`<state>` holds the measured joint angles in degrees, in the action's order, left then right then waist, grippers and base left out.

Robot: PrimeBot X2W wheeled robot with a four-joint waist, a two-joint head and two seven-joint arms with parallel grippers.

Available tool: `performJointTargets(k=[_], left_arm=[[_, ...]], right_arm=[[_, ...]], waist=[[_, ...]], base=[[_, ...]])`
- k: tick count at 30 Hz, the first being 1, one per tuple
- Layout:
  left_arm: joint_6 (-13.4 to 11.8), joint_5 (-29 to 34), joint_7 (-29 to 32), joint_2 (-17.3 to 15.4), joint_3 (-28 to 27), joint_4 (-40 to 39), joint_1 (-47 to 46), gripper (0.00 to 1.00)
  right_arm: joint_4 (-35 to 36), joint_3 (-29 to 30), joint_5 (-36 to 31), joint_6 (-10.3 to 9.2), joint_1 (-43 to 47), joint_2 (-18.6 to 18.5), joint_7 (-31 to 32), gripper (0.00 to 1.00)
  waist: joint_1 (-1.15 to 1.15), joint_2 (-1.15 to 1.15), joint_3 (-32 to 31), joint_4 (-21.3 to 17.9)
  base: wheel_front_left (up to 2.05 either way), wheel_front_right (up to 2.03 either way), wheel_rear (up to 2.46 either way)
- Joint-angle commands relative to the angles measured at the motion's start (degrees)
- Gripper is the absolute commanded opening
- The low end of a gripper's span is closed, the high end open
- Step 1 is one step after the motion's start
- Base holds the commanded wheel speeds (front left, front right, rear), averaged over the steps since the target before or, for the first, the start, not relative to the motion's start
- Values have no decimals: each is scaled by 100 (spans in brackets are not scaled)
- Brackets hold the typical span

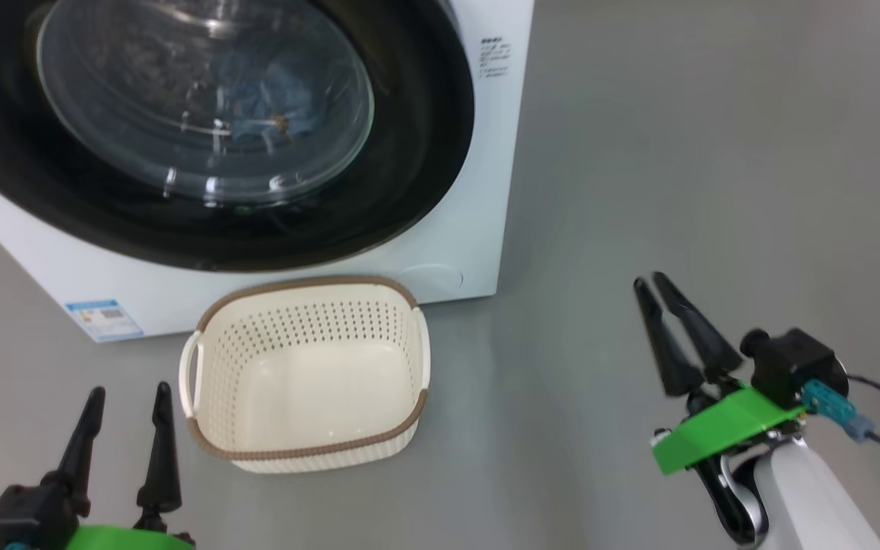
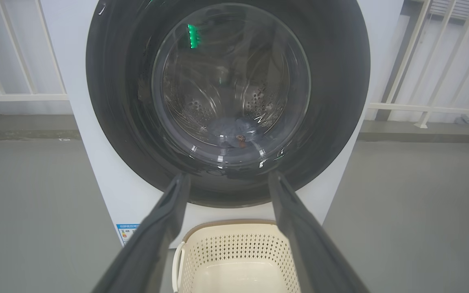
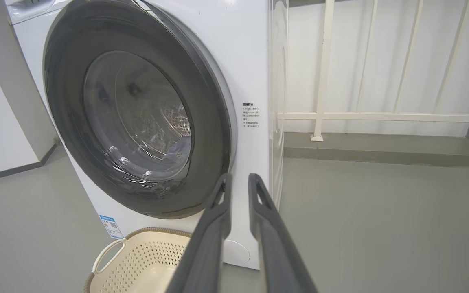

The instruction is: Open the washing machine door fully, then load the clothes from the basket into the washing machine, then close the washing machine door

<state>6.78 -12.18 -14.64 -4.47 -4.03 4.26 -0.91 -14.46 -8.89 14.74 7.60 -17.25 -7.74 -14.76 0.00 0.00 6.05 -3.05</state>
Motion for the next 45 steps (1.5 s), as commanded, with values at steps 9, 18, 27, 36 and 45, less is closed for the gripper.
performJointTargets(k=[9,18,27,36,45], left_arm=[[-57,131,-36,-13,-351,-179,207,100],[-248,236,-36,33,-540,-184,401,100],[-268,275,-36,59,-588,-108,431,100],[-259,269,-36,80,-614,-65,407,100],[-263,289,-36,100,-629,25,436,100]], right_arm=[[456,253,-215,-11,763,196,-24,100],[574,480,-365,-11,1056,258,-24,100],[583,498,-408,-11,1147,316,-24,100],[593,504,-416,-11,1144,340,-24,100],[560,489,-418,-11,1190,344,-24,100]], waist=[[0,0,-370,-194],[0,0,-439,-133],[0,0,-503,25],[0,0,-477,70],[0,0,-557,98]], base=[[0,0,0],[0,0,0],[0,0,0],[0,0,0],[0,0,0]])
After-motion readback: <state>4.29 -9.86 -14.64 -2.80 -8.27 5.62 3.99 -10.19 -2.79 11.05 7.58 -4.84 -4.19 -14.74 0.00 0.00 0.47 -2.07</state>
